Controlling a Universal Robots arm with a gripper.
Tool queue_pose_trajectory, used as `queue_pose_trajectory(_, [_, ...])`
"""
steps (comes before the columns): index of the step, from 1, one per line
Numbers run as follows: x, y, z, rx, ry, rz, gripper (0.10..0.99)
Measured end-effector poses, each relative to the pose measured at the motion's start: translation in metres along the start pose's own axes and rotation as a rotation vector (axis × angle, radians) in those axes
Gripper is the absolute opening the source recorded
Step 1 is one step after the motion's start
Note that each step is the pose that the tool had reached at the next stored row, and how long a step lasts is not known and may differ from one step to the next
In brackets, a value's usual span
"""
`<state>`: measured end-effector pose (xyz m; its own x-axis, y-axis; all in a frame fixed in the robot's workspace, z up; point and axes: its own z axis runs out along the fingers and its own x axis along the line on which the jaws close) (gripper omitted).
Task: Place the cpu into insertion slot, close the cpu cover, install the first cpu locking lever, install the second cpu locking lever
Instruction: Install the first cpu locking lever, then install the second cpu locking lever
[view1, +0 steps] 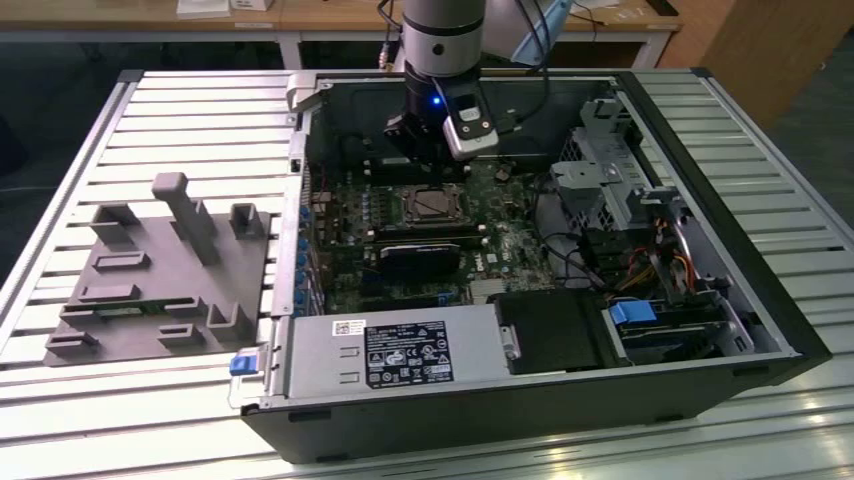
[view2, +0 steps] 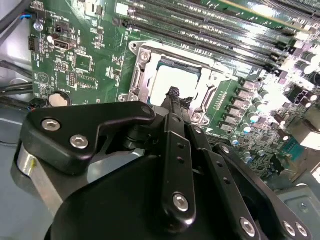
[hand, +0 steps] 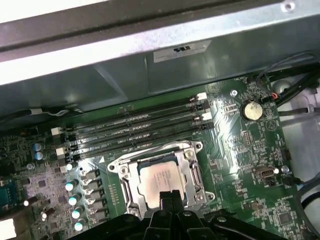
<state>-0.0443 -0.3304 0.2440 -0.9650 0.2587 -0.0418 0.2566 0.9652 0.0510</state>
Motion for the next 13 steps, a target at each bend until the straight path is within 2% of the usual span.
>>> queue_pose_trajectory(13, [-0.0005, -0.0018, -0.0001, -0.001, 0.0001, 0.000, 0.102])
